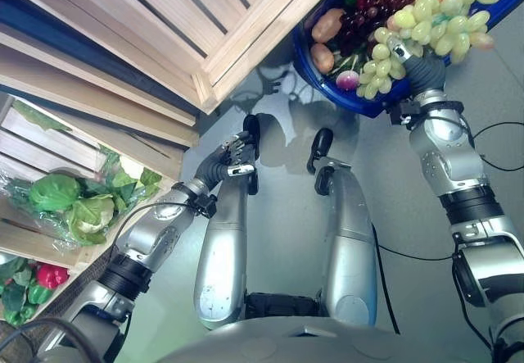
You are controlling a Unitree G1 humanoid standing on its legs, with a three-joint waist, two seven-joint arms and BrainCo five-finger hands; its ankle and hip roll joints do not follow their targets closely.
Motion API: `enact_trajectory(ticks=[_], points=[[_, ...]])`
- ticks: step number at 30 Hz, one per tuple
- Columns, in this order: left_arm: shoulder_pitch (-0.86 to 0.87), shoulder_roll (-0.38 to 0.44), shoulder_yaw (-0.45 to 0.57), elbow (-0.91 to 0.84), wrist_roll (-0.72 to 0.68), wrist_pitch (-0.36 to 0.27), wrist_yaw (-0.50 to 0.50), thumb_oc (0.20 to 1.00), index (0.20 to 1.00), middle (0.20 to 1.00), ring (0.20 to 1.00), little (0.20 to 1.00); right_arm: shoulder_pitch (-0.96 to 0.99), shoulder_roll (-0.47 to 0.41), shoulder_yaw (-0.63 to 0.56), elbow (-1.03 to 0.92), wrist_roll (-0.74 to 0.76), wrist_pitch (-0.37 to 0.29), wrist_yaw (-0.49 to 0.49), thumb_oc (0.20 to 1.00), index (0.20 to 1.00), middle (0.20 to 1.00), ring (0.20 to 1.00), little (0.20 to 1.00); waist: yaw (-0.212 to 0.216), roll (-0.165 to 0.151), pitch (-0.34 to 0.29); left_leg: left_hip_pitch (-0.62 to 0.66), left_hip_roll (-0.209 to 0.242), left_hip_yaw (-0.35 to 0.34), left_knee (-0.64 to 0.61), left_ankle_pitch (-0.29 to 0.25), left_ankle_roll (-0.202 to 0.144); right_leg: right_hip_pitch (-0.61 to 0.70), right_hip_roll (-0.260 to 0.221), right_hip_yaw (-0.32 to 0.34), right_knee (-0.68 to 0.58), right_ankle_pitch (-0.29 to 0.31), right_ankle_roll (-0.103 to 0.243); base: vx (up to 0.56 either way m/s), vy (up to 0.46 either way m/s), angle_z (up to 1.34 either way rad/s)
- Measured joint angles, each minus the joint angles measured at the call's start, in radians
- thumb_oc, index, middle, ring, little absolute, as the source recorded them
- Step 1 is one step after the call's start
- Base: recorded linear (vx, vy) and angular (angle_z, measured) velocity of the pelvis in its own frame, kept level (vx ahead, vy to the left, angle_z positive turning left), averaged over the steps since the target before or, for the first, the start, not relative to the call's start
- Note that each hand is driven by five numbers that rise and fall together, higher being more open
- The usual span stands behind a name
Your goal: Pick up fruits and vegetables into the basket
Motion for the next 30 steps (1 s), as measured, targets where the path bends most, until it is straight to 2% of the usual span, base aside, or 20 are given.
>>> enact_trajectory(ticks=[5,11,18,19,25,26,27,30], points=[[-0.001,0.018,0.000,0.022,-0.003,0.001,0.043,1.000,1.000,1.000,1.000,1.000,-0.069,-0.022,0.000,0.067,0.032,0.047,0.023,0.200,0.200,0.200,0.200,0.200,0.012,0.009,0.001,-0.041,-0.013,-0.002,-0.017,0.016,-0.002,-0.055,-0.014,0.001,0.016,-0.002,-0.007,0.00,-0.008,0.06],[-0.001,0.020,0.000,0.062,-0.004,-0.001,0.075,1.000,1.000,1.000,1.000,1.000,-0.145,-0.043,0.000,0.170,0.116,0.127,0.042,0.200,0.200,0.200,0.200,0.200,0.048,0.017,0.000,-0.102,-0.014,-0.008,-0.016,0.029,-0.015,-0.123,-0.022,-0.003,0.037,-0.007,-0.020,0.00,-0.015,0.04],[0.003,0.020,-0.008,0.138,-0.003,-0.064,0.082,1.000,1.000,1.000,1.000,1.000,-0.229,-0.042,-0.031,0.390,0.278,0.189,0.057,0.200,0.200,0.200,0.200,0.200,0.077,0.021,-0.001,-0.146,-0.020,-0.019,-0.017,0.037,-0.024,-0.175,-0.030,-0.009,0.060,-0.018,-0.031,0.00,-0.004,0.05],[0.003,0.020,-0.021,0.152,-0.002,-0.088,0.082,1.000,1.000,1.000,1.000,1.000,-0.233,-0.042,-0.039,0.423,0.313,0.192,0.057,0.200,0.200,0.200,0.200,0.200,0.080,0.021,-0.001,-0.147,-0.021,-0.024,-0.019,0.038,-0.025,-0.176,-0.030,-0.011,0.061,-0.020,-0.033,-0.01,0.004,0.06],[0.006,0.020,-0.046,0.169,-0.002,-0.122,0.088,1.000,1.000,1.000,1.000,1.000,-0.247,-0.038,-0.059,0.468,0.428,0.212,0.062,0.200,0.200,0.200,0.200,0.200,0.081,0.023,-0.002,-0.159,-0.023,-0.036,-0.036,0.049,-0.027,-0.189,-0.030,-0.024,0.060,-0.024,-0.038,-0.02,-0.004,0.04],[0.006,0.020,-0.047,0.167,-0.002,-0.135,0.087,1.000,1.000,1.000,1.000,1.000,-0.254,-0.038,-0.059,0.477,0.428,0.215,0.059,0.733,0.733,0.733,0.733,0.733,0.082,0.023,-0.002,-0.160,-0.023,-0.038,-0.036,0.049,-0.028,-0.189,-0.030,-0.026,0.060,-0.024,-0.039,-0.03,-0.010,0.04],[0.006,0.020,-0.050,0.164,-0.002,-0.140,0.086,1.000,1.000,1.000,1.000,1.000,-0.255,-0.038,-0.059,0.487,0.428,0.218,0.056,1.000,1.000,1.000,1.000,1.000,0.083,0.023,-0.002,-0.160,-0.023,-0.039,-0.036,0.051,-0.031,-0.188,-0.030,-0.027,0.060,-0.024,-0.039,-0.04,-0.004,0.03],[0.007,0.019,-0.059,0.165,-0.001,-0.158,0.088,1.000,1.000,1.000,1.000,1.000,-0.264,-0.038,-0.059,0.512,0.426,0.211,0.035,1.000,1.000,1.000,1.000,1.000,0.092,0.023,-0.003,-0.160,-0.024,-0.039,-0.037,0.051,-0.031,-0.187,-0.030,-0.028,0.059,-0.024,-0.039,-0.04,0.012,0.01]])
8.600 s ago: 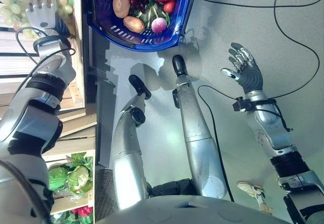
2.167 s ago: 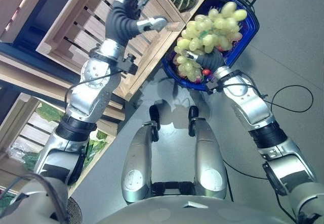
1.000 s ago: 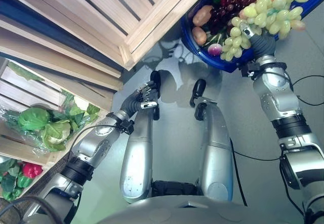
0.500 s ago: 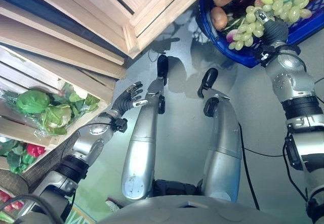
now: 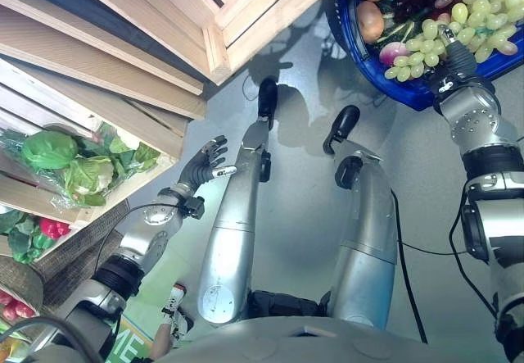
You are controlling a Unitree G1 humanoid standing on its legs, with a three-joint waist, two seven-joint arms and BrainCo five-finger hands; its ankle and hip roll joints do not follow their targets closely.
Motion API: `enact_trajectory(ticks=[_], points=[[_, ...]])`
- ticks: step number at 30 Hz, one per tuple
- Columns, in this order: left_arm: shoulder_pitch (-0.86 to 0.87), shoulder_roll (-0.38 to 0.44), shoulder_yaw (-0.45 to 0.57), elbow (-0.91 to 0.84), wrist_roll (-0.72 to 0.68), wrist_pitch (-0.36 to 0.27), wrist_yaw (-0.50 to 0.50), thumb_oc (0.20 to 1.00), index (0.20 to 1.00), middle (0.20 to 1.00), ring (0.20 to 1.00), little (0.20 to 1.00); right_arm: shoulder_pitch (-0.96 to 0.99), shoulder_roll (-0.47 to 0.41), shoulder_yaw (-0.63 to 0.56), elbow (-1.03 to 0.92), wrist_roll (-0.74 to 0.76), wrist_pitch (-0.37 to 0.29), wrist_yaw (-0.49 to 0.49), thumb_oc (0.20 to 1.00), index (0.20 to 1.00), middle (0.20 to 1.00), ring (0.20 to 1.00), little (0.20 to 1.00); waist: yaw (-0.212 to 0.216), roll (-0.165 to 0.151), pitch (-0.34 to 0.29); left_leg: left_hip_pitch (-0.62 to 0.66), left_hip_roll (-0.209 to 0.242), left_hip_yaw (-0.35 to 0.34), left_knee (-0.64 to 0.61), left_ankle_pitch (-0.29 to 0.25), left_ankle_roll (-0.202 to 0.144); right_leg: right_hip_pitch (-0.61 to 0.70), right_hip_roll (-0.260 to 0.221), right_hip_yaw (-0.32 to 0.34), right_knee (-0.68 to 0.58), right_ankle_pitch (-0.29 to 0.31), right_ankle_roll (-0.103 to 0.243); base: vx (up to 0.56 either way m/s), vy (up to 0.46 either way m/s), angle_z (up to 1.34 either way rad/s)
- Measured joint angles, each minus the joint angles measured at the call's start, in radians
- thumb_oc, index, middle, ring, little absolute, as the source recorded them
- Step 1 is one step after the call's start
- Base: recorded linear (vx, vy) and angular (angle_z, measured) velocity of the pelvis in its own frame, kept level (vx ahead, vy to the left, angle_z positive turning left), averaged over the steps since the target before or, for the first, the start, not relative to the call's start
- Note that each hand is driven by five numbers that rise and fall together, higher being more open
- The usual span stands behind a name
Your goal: Pick up fruits and vegetables into the basket
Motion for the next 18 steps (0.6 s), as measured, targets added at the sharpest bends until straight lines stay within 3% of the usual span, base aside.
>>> enact_trajectory(ticks=[6,11,18], points=[[0.027,0.000,-0.001,0.010,0.001,-0.027,-0.001,1.000,1.000,1.000,1.000,1.000,0.018,0.020,0.000,0.020,-0.062,-0.050,-0.022,1.000,1.000,1.000,1.000,1.000,0.011,0.000,0.000,0.021,-0.002,-0.004,-0.001,0.000,0.001,0.028,0.000,-0.006,-0.010,0.001,0.001,-0.05,0.032,0.01],[0.076,-0.026,-0.002,0.041,0.003,-0.048,-0.008,1.000,1.000,1.000,1.000,1.000,0.084,0.069,0.000,0.012,-0.170,-0.145,-0.097,1.000,1.000,1.000,1.000,1.000,0.006,0.000,0.000,0.115,0.001,0.003,-0.044,0.003,0.006,0.117,0.002,-0.005,-0.051,0.006,0.008,-0.05,0.088,-0.03],[0.124,-0.077,0.004,0.107,0.003,-0.088,-0.032,1.000,1.000,1.000,1.000,1.000,0.281,0.148,-0.016,-0.120,-0.251,-0.265,-0.145,1.000,1.000,1.000,1.000,1.000,-0.042,0.000,0.000,0.270,-0.002,0.020,-0.122,0.012,0.016,0.264,0.011,-0.001,-0.126,0.023,0.028,-0.03,0.094,-0.04]])
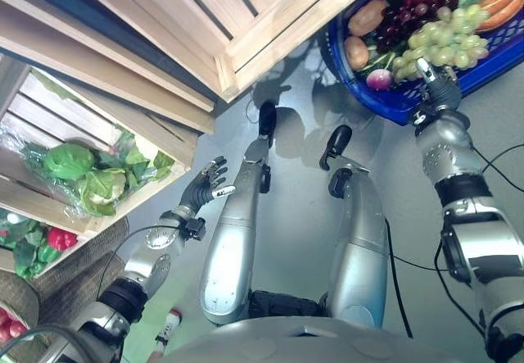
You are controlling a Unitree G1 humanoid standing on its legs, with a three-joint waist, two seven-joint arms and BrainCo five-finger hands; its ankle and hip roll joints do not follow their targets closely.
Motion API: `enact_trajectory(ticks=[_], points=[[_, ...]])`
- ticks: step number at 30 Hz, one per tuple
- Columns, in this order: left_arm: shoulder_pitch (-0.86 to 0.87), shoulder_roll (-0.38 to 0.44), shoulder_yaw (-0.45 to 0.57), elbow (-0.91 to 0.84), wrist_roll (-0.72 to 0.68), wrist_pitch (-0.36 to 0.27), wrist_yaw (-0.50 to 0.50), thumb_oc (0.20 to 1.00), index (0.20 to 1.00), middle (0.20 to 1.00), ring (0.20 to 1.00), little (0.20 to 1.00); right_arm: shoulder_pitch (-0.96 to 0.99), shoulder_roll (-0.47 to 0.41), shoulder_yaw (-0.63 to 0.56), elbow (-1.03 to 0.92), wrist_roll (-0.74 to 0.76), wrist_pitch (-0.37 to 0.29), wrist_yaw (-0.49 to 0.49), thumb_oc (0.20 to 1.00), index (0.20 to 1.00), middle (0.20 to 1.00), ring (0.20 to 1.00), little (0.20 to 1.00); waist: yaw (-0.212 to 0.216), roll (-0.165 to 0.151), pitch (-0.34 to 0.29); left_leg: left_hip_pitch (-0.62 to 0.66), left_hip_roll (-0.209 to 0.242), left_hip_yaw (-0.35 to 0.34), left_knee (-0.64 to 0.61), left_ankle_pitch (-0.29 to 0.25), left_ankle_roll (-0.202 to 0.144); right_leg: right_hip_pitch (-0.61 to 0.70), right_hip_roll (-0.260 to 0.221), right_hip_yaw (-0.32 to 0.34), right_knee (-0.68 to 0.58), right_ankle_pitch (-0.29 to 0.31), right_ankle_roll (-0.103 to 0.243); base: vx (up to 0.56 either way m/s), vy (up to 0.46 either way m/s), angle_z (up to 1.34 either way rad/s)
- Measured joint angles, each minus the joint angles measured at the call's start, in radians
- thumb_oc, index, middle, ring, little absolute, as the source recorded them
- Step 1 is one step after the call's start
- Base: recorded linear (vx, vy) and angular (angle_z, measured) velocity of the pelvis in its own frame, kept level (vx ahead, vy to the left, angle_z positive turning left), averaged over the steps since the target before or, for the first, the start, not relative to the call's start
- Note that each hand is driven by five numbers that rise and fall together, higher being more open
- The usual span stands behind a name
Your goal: Pick up fruits and vegetables into the basket
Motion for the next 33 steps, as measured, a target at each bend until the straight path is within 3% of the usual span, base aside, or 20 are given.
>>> enact_trajectory(ticks=[7,13,17,20,22,28,33], points=[[0.008,-0.069,0.029,0.104,0.038,-0.012,-0.014,1.000,1.000,1.000,1.000,1.000,0.239,0.087,0.021,-0.150,-0.125,-0.131,-0.008,1.000,1.000,1.000,1.000,1.000,-0.064,-0.003,-0.001,0.185,0.010,0.023,-0.049,-0.016,0.014,0.196,0.020,0.005,-0.084,0.014,0.024,-0.03,0.066,-0.08],[0.042,-0.134,0.064,0.233,0.070,-0.015,-0.067,1.000,1.000,1.000,1.000,1.000,0.411,0.118,0.067,-0.163,-0.275,-0.153,0.046,1.000,1.000,1.000,1.000,1.000,-0.115,-0.017,-0.003,0.436,0.020,0.051,-0.147,-0.017,0.016,0.435,0.043,0.020,-0.195,0.027,0.046,0.04,0.081,-0.11],[0.059,-0.162,0.107,0.306,0.078,-0.017,-0.100,1.000,1.000,1.000,1.000,1.000,0.475,0.131,0.073,-0.153,-0.322,-0.148,0.085,1.000,1.000,1.000,1.000,1.000,-0.121,-0.036,-0.015,0.545,0.035,0.067,-0.200,-0.014,0.015,0.546,0.065,0.024,-0.272,0.046,0.051,0.11,0.026,-0.17],[0.083,-0.171,0.146,0.389,0.080,-0.017,-0.125,1.000,1.000,1.000,1.000,1.000,0.524,0.175,0.075,-0.104,-0.345,-0.119,0.151,1.000,1.000,1.000,1.000,1.000,-0.120,-0.082,-0.085,0.620,0.048,0.067,-0.259,-0.008,0.009,0.622,0.079,0.023,-0.335,0.058,0.049,0.13,0.009,-0.01],[0.098,-0.191,0.165,0.476,0.103,-0.017,-0.145,1.000,1.000,1.000,1.000,1.000,0.560,0.207,0.082,-0.011,-0.379,-0.068,0.236,1.000,1.000,1.000,1.000,1.000,-0.114,-0.104,-0.175,0.681,0.052,0.064,-0.307,-0.005,0.004,0.695,0.095,0.014,-0.406,0.072,0.050,0.10,0.000,0.02],[0.145,-0.213,0.173,0.575,0.150,-0.013,-0.193,1.000,1.000,1.000,1.000,1.000,0.632,0.252,0.139,0.165,-0.481,-0.026,0.366,1.000,1.000,1.000,1.000,1.000,-0.106,-0.110,-0.345,0.806,0.050,0.051,-0.400,-0.006,0.006,0.847,0.107,-0.012,-0.535,0.088,0.069,0.09,0.005,0.09],[0.150,-0.239,0.193,0.671,0.176,0.012,-0.222,1.000,1.000,1.000,1.000,1.000,0.637,0.305,0.145,0.286,-0.500,0.007,0.411,1.000,1.000,1.000,1.000,1.000,-0.107,-0.104,-0.399,0.873,0.047,0.043,-0.432,-0.006,0.007,0.946,0.115,-0.027,-0.630,0.117,0.078,0.00,0.007,0.05]])
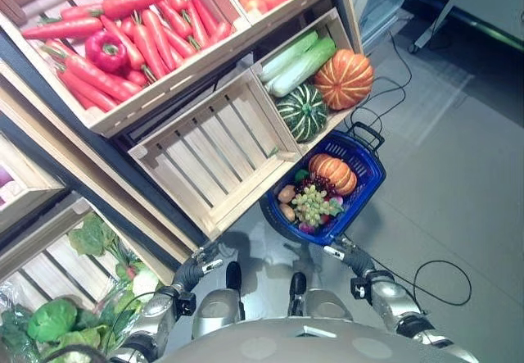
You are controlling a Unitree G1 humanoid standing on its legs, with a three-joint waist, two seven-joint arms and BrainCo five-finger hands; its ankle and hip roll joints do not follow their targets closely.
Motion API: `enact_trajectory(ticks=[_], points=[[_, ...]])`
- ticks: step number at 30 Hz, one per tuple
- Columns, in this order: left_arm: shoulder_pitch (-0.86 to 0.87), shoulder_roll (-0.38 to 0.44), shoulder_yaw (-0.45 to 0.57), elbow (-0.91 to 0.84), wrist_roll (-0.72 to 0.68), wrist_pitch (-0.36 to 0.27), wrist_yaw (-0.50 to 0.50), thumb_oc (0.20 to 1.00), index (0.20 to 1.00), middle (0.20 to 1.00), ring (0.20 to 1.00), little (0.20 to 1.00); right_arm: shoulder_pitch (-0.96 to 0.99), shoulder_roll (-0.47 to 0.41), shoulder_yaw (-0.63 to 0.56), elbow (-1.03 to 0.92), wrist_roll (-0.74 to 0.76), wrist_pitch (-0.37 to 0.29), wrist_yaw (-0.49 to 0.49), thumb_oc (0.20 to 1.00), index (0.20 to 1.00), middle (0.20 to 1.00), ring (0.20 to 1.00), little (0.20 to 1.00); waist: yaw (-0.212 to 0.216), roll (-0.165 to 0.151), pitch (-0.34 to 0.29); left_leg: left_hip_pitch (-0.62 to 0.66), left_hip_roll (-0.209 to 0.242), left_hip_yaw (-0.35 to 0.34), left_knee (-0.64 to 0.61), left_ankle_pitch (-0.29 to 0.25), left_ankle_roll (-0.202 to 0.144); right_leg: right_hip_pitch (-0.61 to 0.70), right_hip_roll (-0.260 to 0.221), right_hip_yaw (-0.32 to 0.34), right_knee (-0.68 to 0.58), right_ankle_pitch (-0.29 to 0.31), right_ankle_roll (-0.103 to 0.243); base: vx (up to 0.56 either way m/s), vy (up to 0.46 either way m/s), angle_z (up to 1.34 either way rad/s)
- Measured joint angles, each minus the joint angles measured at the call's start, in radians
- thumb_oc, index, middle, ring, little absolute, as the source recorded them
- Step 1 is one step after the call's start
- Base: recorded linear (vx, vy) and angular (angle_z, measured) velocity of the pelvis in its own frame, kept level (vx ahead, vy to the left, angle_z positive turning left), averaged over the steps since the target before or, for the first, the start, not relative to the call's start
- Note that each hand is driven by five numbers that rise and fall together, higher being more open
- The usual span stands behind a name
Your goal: Pick up fruits and vegetables into the basket
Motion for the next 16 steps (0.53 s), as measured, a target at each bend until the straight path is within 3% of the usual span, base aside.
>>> enact_trajectory(ticks=[5,16], points=[[0.001,-0.027,0.000,0.043,0.017,0.009,-0.012,1.000,1.000,1.000,1.000,1.000,-0.001,0.020,-0.002,0.101,-0.016,0.026,0.044,1.000,1.000,1.000,1.000,1.000,0.002,0.018,-0.030,0.030,0.000,0.000,-0.012,0.000,-0.001,0.043,0.003,-0.003,-0.040,0.013,0.002,-0.01,0.005,0.02],[-0.022,-0.049,0.017,0.136,0.020,0.113,-0.033,1.000,1.000,1.000,1.000,1.000,-0.031,0.012,-0.031,0.196,0.009,0.141,0.138,1.000,1.000,1.000,1.000,1.000,0.001,0.034,-0.059,0.070,0.002,-0.002,-0.015,0.001,-0.006,0.094,0.012,-0.006,-0.064,0.022,-0.002,0.00,0.000,0.00]])
